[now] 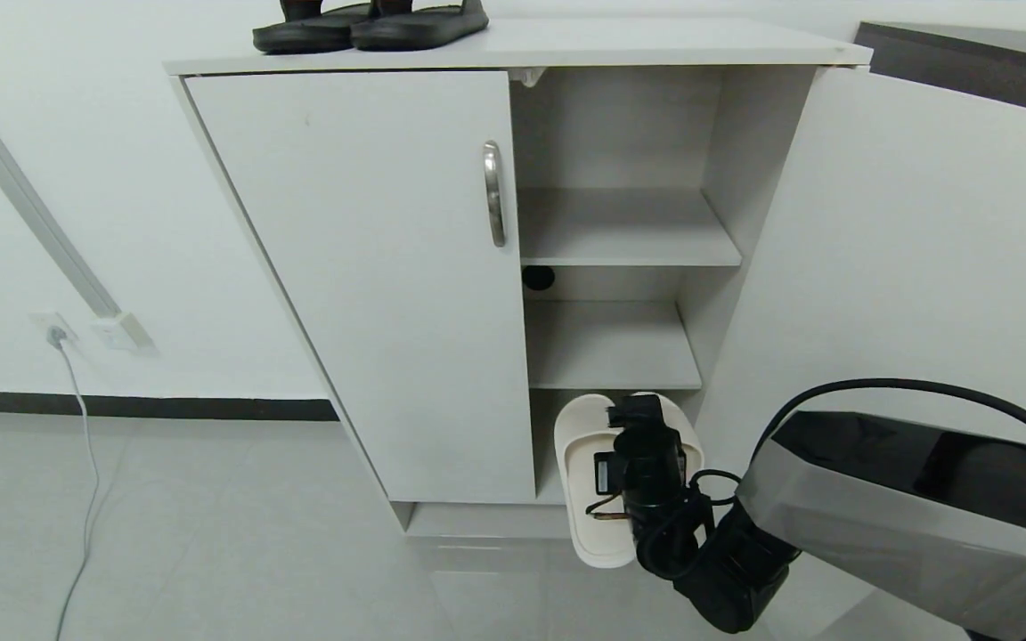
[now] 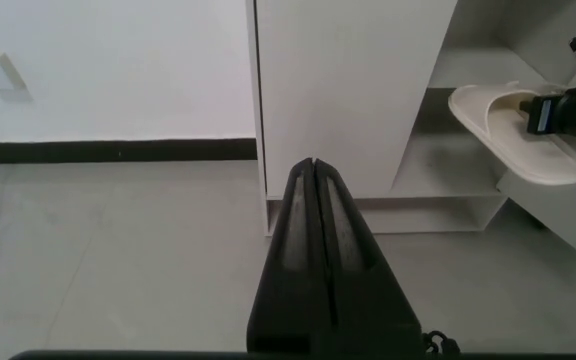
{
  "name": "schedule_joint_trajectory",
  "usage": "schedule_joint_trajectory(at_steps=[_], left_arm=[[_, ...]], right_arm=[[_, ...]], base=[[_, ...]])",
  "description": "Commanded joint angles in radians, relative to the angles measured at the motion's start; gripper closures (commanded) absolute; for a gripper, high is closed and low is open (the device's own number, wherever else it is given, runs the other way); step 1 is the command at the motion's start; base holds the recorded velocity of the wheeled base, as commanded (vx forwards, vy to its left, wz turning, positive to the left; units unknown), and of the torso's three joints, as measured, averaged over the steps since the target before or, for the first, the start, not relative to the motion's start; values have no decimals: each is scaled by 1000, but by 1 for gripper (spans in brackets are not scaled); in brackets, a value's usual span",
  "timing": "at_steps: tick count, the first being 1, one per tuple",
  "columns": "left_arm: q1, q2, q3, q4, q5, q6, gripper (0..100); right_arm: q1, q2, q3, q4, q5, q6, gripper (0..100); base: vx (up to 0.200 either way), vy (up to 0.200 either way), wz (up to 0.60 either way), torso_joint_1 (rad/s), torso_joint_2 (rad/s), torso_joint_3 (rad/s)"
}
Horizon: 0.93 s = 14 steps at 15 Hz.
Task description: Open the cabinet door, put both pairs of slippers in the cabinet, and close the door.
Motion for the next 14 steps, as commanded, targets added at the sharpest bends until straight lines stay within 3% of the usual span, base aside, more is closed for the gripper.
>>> schedule_joint_trajectory(at_steps=[1, 5, 14], left_arm=[[0, 1, 0, 0, 0, 0, 100], [0, 1, 0, 0, 0, -1, 100], [0, 1, 0, 0, 0, 0, 100]], right_arm=[[1, 20, -8, -48, -7, -12, 100], [-18, 60, -14, -259, -17, -130, 100], [-19, 65, -14, -262, -17, -132, 100]], base=[[0, 0, 0, 12, 2, -85], [0, 0, 0, 0, 0, 0], [0, 0, 0, 0, 0, 0]])
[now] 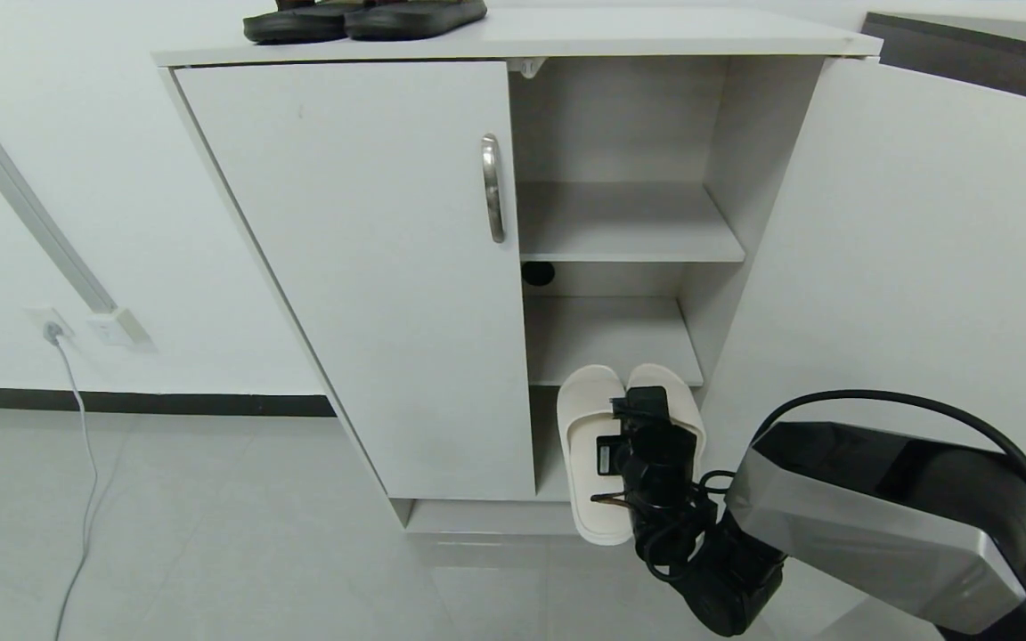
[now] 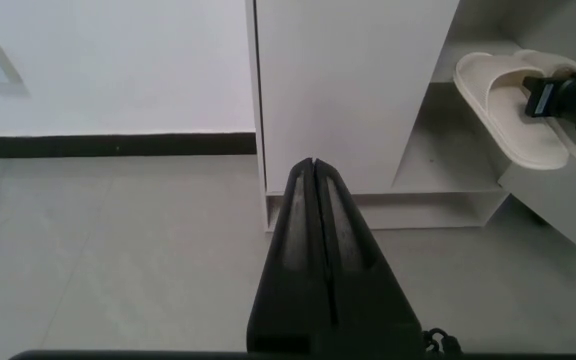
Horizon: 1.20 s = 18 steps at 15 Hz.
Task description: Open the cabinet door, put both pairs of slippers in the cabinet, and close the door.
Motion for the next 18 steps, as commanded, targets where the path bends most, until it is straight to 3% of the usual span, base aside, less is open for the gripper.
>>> schedule_joint_trajectory(at_steps=[1, 13, 18], left_arm=[[0, 1, 0, 0, 0, 0, 100], [0, 1, 0, 0, 0, 3, 100], [0, 1, 0, 0, 0, 5, 100]], right_arm=[[0, 2, 0, -2, 0, 0, 100], [0, 2, 0, 1, 0, -2, 100], [-3, -11, -6, 7, 8, -2, 100]], base=[[0, 0, 0, 0, 0, 0], [200, 0, 0, 1, 2, 0], [0, 0, 0, 0, 0, 0]])
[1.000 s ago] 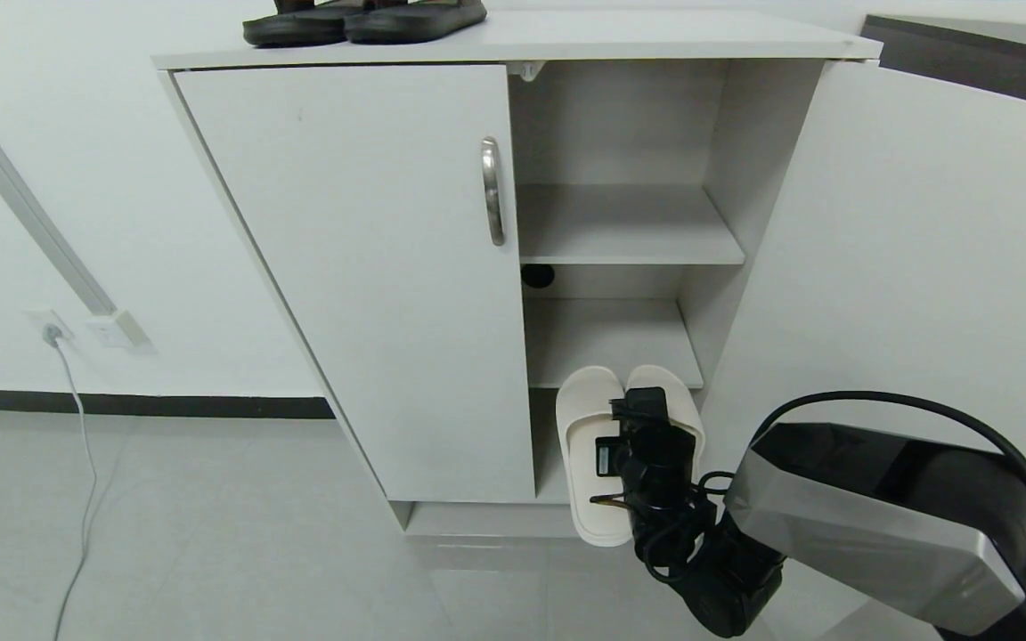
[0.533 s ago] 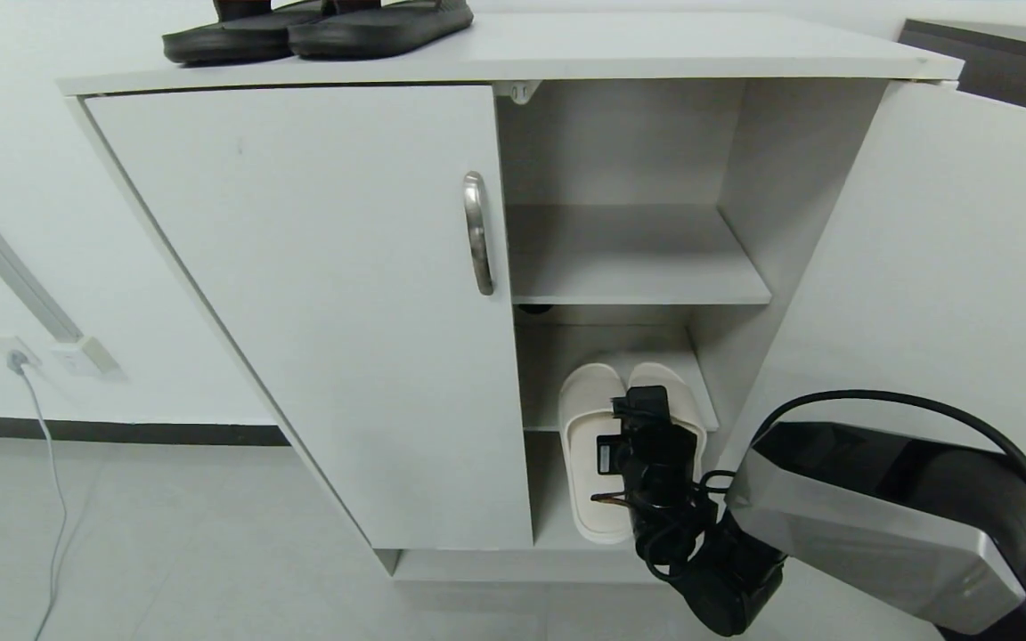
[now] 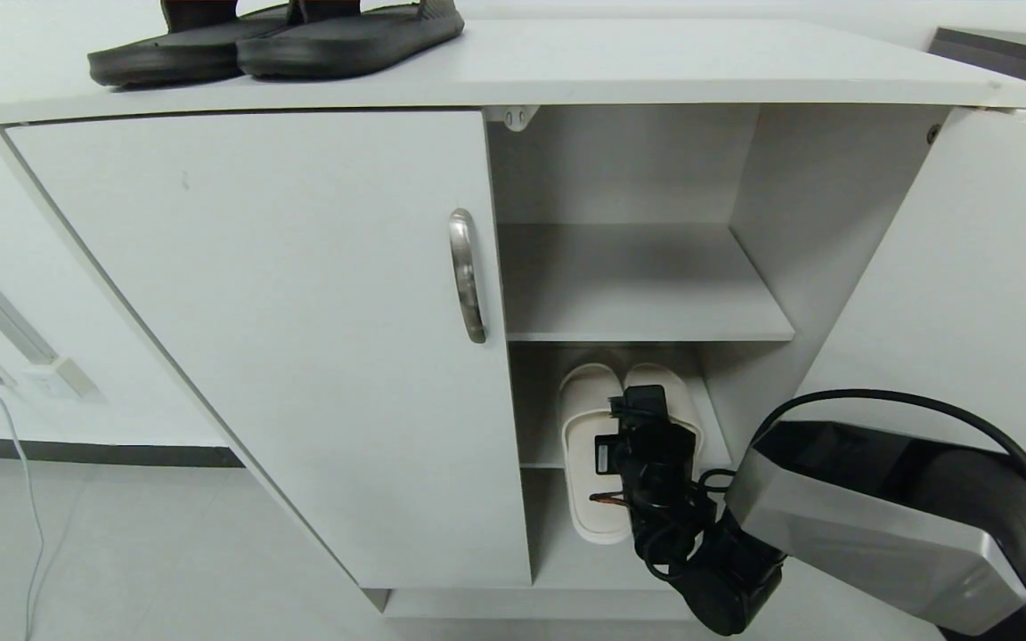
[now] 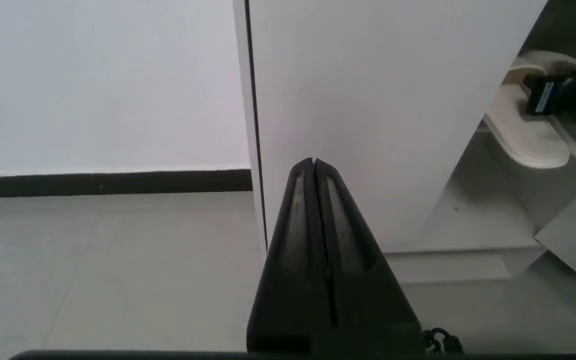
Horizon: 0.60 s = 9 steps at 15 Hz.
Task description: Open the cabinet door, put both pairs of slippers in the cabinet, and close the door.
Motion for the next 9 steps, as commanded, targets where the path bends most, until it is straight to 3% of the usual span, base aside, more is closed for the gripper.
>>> schedule_joint_trajectory(at_steps=[1, 5, 9], left_arm=[[1, 1, 0, 0, 0, 0, 100], [1, 1, 0, 0, 0, 0, 100], [1, 1, 0, 0, 0, 0, 100]], right_arm=[[-16, -5, -8, 15, 13, 1, 100], [-45, 2, -106, 120, 19, 27, 100], [-60, 15, -294, 354, 44, 89, 100]], base=[[0, 0, 0, 0, 0, 0], [0, 0, 0, 0, 0, 0], [0, 0, 0, 0, 0, 0]])
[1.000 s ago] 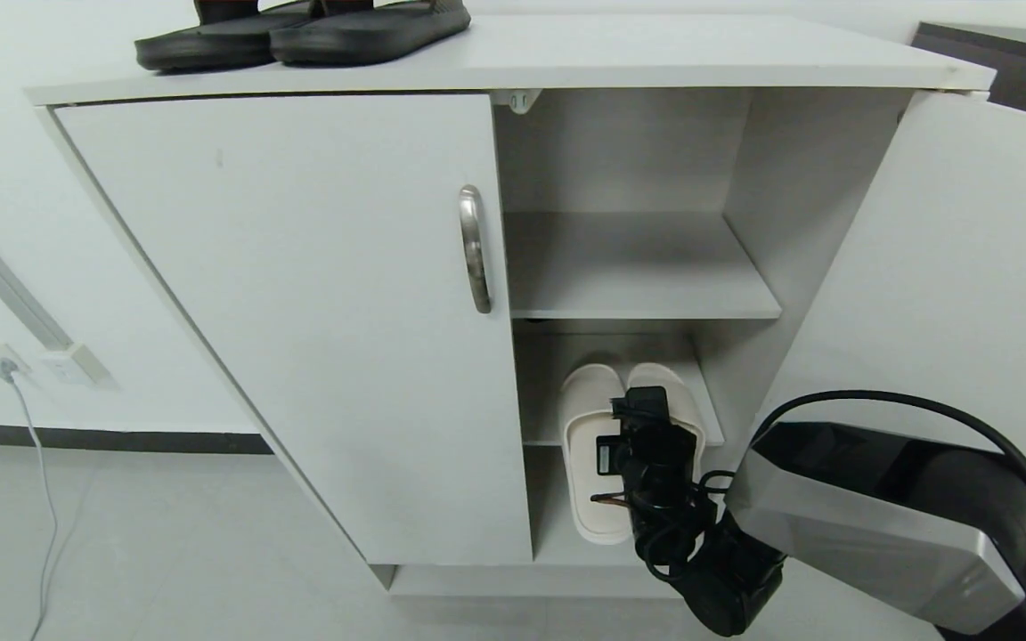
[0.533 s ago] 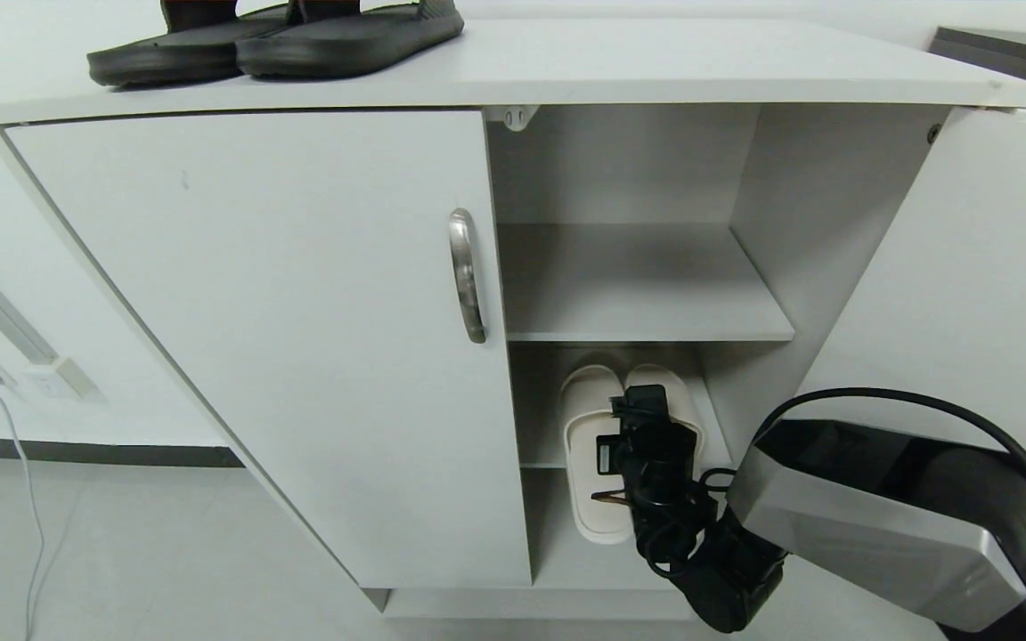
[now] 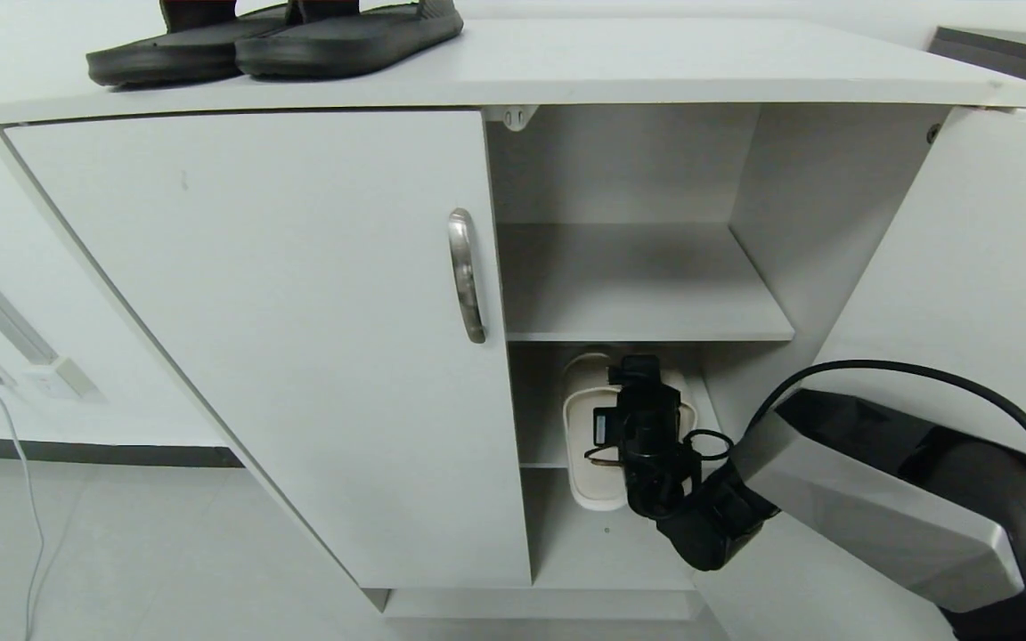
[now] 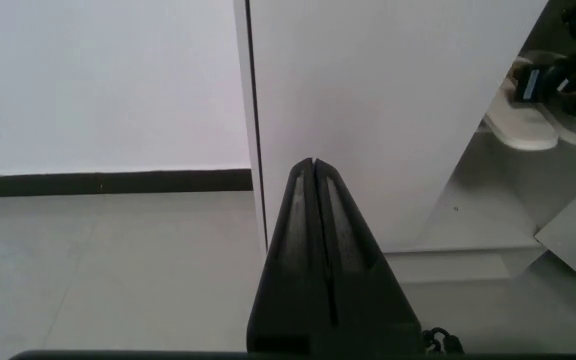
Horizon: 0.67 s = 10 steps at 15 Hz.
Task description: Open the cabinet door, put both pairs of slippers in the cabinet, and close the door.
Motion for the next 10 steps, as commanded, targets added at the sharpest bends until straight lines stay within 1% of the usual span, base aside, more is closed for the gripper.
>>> schedule_joint_trajectory(at_steps=[1, 3, 5, 8, 10], left_arm=[[1, 1, 0, 0, 0, 0, 100], [1, 1, 0, 0, 0, 0, 100], [1, 1, 0, 0, 0, 0, 100], [1, 1, 0, 0, 0, 0, 100], [1, 1, 0, 0, 0, 0, 100]], right_arm=[[-13, 22, -105, 59, 7, 16, 100], [-25, 53, -190, 104, 8, 16, 100], [-36, 73, -237, 120, 21, 8, 100], [-59, 96, -254, 120, 53, -3, 100], [-68, 101, -257, 120, 53, -3, 100]], base=[[0, 0, 0, 0, 0, 0], [0, 0, 0, 0, 0, 0], [0, 0, 0, 0, 0, 0], [0, 0, 0, 0, 0, 0], [0, 0, 0, 0, 0, 0]])
